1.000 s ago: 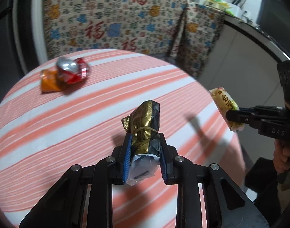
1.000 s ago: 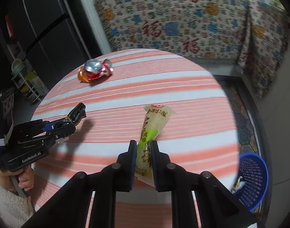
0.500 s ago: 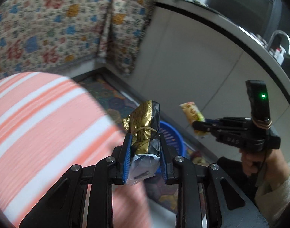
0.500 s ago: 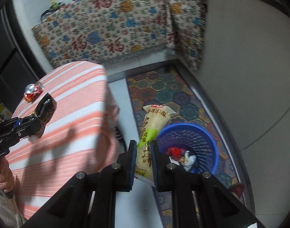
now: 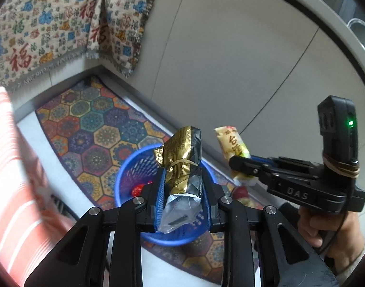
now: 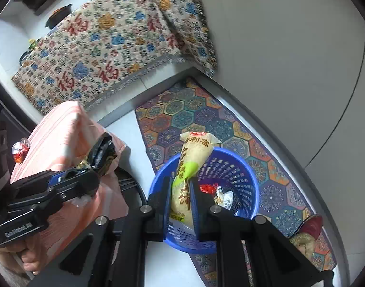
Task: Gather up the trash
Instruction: 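Carry the gold wrapper and cream snack bar over the blue basket and open both tools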
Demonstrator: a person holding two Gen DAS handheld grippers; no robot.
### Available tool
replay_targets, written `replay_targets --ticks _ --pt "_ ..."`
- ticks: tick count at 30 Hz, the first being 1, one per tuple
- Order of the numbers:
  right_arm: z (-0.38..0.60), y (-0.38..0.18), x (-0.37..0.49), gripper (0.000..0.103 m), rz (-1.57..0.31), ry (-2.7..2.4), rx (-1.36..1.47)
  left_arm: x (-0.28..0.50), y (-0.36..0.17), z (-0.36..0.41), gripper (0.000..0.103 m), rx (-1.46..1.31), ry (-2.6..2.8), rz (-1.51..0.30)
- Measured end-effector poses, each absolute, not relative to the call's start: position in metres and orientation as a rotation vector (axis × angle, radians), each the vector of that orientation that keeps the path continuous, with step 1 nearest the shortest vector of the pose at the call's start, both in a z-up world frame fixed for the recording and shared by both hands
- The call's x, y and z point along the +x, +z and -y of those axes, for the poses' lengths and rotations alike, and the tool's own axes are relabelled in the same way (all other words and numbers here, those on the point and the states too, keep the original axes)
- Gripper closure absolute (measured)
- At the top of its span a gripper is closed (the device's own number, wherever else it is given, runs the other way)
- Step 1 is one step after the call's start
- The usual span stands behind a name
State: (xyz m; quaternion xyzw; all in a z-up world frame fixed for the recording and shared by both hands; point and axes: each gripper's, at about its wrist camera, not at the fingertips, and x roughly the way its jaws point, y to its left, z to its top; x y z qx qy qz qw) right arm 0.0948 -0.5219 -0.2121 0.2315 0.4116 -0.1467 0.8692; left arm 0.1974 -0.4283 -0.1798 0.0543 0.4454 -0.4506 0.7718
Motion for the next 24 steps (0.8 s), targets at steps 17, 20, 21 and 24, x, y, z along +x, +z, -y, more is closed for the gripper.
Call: replay_targets --ticks 17,20,21,24 --pt "0.556 -0.23 0.102 0.051 -0.826 -0.387 0.554 0.212 -0.194 0.438 0.033 0.095 -0.926 -0.978" --pt "0.547 -0.217 0.099 0.043 -0.788 -0.42 0.498 0.201 -0.157 0.414 0.022 0.076 -0.942 -0.901" --pt "0.541 -0.211 0.098 0.04 -0.772 -0.434 0.47 0.198 -0.145 0.403 0.017 0.073 -0.937 -0.871" --pt "0.522 -0.197 0.098 0.038 -0.731 -0.447 0.392 0.187 -0.117 0.362 0.008 0.076 -0.897 -0.793"
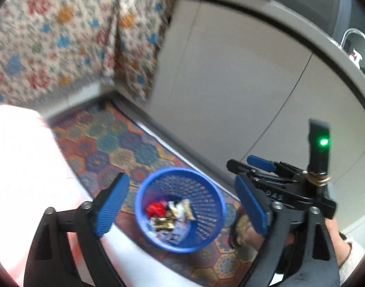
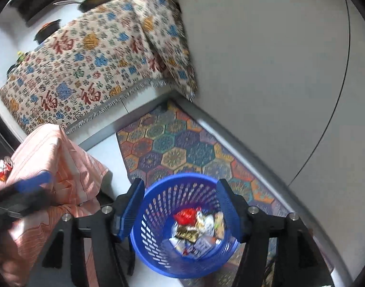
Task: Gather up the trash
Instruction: 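Carry the gold wrapper and cream snack bar over the blue basket and open both tools, then move both tools back to the table and grasp the crushed orange can with the left tool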
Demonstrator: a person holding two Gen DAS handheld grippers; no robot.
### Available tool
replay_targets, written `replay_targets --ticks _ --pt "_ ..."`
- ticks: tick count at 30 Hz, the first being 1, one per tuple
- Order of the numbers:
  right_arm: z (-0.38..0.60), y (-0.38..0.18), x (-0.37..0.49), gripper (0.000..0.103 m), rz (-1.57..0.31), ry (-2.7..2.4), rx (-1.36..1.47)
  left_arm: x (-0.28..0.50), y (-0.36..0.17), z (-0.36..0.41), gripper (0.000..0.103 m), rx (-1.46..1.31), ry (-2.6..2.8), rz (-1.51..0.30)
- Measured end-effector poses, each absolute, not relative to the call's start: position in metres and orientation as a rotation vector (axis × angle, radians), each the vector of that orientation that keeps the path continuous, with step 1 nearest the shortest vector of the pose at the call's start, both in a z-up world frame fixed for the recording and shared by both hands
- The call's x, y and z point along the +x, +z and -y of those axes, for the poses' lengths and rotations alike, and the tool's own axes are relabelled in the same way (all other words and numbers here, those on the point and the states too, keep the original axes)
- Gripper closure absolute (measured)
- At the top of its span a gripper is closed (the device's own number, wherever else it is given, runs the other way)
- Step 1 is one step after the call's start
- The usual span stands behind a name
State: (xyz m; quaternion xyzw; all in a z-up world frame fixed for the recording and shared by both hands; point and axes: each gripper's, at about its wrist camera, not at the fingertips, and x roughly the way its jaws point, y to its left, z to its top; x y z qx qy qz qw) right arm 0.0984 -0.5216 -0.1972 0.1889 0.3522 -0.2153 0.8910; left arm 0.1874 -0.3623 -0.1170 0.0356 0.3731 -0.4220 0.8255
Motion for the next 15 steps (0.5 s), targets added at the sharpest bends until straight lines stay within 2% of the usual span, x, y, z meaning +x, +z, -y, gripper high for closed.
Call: replay_targets --ticks 7,15 --pt "0.448 -0.179 0.111 0.035 -0.714 -0.383 0.179 0.188 -0.109 0.241 0.006 0.18 -0.616 -0.792" --pt "0.296 -0.138 0.156 0.035 -0.774 -0.105 0.046 0.231 -0.149 0.083 0.006 0.195 -0.24 -0.856"
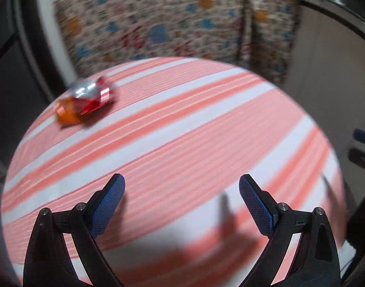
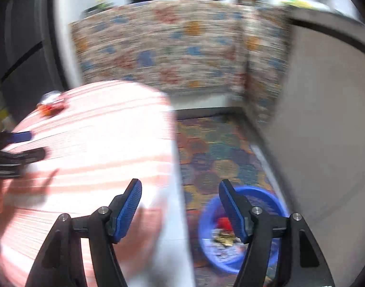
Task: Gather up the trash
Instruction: 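Move both tools back to the table and grasp the crushed orange can with the left tool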
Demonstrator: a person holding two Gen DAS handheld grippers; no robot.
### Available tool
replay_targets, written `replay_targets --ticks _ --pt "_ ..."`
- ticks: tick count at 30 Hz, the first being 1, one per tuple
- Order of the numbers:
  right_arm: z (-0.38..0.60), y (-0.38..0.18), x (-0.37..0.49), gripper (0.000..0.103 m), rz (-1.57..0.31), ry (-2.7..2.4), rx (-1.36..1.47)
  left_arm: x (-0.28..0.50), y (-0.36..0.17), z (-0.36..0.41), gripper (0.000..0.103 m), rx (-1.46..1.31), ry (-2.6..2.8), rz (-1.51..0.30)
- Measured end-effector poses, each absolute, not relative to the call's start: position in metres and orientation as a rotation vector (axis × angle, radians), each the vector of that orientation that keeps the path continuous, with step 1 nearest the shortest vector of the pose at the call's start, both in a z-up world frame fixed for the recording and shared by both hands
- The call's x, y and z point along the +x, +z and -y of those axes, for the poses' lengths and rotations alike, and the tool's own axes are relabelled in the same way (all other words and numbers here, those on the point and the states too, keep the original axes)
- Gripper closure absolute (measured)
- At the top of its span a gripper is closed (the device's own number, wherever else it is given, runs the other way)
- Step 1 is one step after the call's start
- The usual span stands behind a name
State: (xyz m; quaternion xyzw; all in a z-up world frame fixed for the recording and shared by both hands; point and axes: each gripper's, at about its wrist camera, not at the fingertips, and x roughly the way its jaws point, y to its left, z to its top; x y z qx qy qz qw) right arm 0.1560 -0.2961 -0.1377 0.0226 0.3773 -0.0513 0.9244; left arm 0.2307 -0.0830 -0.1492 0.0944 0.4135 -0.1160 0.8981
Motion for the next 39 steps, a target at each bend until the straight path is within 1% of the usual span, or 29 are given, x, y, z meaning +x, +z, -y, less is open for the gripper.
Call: replay_targets --ticks 4,7,9,11,13,16,22,25,28,29,30,31,32,33,35,39 --pt "0.206 -0.136 0.194 0.035 -0.85 0.084 0.001 0.245 -0.162 0.034 0.006 0.191 -0.139 -0.869" --pt "0.152 -0.152 0.226 0.035 -0.901 0.145 -0.052 0.254 -0.172 0.006 0.006 0.192 -0.09 -0.882" --pt "0.129 -0.166 0.242 0.035 -0.928 0.152 -0.079 0.258 -0.178 -0.012 0.002 0.18 -0.09 -0.886" --pt "0.119 -0.177 0.252 0.033 -0.947 0.141 -0.095 0.262 -0.181 -0.024 0.001 0.133 -0.107 -0.903" --pt "0.112 -0.177 0.253 0.033 -0.917 0.123 -0.111 0.27 -0.183 -0.033 0.0 0.093 -0.134 -0.924" --pt "0.115 -0.179 0.254 0.029 -0.904 0.12 -0.084 0.284 -0.184 -0.046 0.0 0.076 -0.128 -0.925" --pt "0.113 -0.179 0.258 0.029 -0.905 0.114 -0.091 0.345 -0.157 -0.09 0.002 -0.031 -0.093 -0.777" --pt "0.112 -0.179 0.261 0.029 -0.906 0.114 -0.09 0.38 -0.151 -0.098 0.002 -0.064 -0.087 -0.754" --pt "0.112 -0.178 0.261 0.029 -0.906 0.114 -0.09 0.406 -0.155 -0.1 0.005 -0.091 -0.095 -0.745" --pt "0.113 -0.178 0.261 0.029 -0.906 0.114 -0.09 0.411 -0.157 -0.101 0.01 -0.099 -0.108 -0.749" --pt "0.113 -0.178 0.261 0.029 -0.906 0.114 -0.09 0.414 -0.159 -0.099 0.023 -0.105 -0.123 -0.756" --pt "0.113 -0.178 0.261 0.029 -0.906 0.114 -0.09 0.418 -0.161 -0.096 0.032 -0.111 -0.144 -0.766" --pt "0.113 -0.178 0.261 0.029 -0.906 0.114 -0.09 0.42 -0.165 -0.092 0.063 -0.111 -0.173 -0.784" --pt "0.113 -0.178 0.261 0.029 -0.906 0.114 -0.09 0.417 -0.166 -0.09 0.07 -0.104 -0.181 -0.792" --pt "0.113 -0.178 0.26 0.029 -0.906 0.114 -0.09 0.405 -0.164 -0.087 0.071 -0.091 -0.182 -0.771" --pt "0.114 -0.178 0.26 0.029 -0.907 0.114 -0.089 0.373 -0.16 -0.092 0.072 -0.126 -0.19 -0.802"
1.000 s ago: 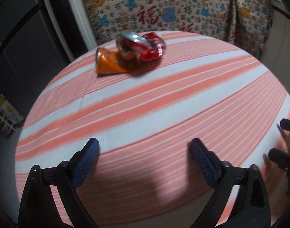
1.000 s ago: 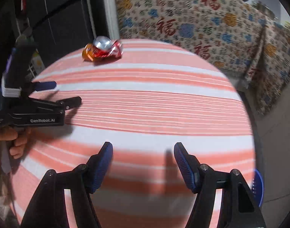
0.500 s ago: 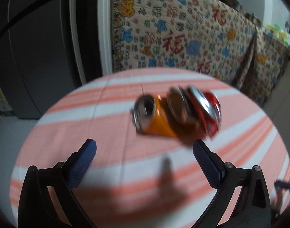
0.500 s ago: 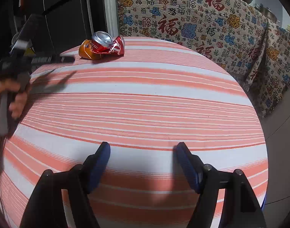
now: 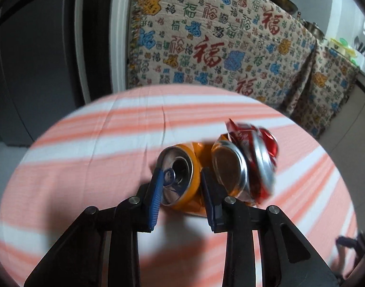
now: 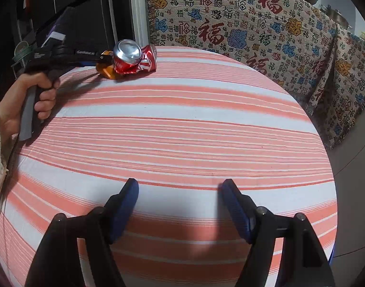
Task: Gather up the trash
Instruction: 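Move both tools back to the table and grasp the crushed orange can with the left tool, then grasp the crushed red cans with the right tool while the left tool holds the orange can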
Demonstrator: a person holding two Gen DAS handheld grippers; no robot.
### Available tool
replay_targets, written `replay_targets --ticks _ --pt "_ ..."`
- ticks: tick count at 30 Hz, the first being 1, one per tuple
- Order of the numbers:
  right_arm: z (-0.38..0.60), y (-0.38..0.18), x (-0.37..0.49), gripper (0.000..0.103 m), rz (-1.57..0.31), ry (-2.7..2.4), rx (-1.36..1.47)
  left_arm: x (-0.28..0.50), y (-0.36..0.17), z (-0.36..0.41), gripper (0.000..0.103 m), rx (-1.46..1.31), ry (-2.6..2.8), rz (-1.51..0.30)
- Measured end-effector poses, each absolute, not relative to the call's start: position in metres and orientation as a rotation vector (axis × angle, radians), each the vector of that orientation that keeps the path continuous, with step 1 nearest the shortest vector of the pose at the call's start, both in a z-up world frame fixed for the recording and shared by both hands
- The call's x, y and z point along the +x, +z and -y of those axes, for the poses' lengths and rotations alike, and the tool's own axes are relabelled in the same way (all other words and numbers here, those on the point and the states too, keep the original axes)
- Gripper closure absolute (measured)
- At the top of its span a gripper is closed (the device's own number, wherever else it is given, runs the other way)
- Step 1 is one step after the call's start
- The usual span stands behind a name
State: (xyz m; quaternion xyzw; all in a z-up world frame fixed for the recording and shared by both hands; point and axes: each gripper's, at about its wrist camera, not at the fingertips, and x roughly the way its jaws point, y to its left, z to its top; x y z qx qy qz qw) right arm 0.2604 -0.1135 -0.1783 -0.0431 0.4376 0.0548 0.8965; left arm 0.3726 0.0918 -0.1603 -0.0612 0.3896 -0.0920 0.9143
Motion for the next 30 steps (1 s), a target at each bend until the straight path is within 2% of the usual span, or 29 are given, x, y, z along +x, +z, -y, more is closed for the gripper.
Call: replay_targets --ticks 11,13,14,15,17,23,30 --pt "0.113 -0.178 0.26 0.029 -0.907 0.112 -0.09 0.223 -0.159 -0.084 0.069 -0.203 -0.103 -0.852" --pt "0.114 -0.178 0.26 0.029 -0.907 0.113 -0.089 0.216 -0.163 -0.079 0.053 -0.178 -0.105 -0.872" --pt "0.114 -0.178 0.26 0.029 -0.907 0.113 -0.089 0.213 -0.165 -0.077 0.034 -0.159 -0.115 -0.872" --pt "0.114 -0.178 0.26 0.029 -0.907 0.113 -0.088 0.212 -0.166 -0.077 0.021 -0.137 -0.115 -0.864" --pt "0.116 -0.177 0.259 0.029 -0.908 0.116 -0.083 0.213 -0.167 -0.08 0.015 -0.107 -0.09 -0.849" --pt "0.115 -0.171 0.275 0.027 -0.933 0.179 -0.071 0.228 -0.174 -0.091 0.014 -0.161 -0.145 -0.871" --pt "0.104 -0.146 0.362 0.027 -0.897 0.291 0.103 0.232 -0.176 -0.081 0.011 -0.113 -0.131 -0.89"
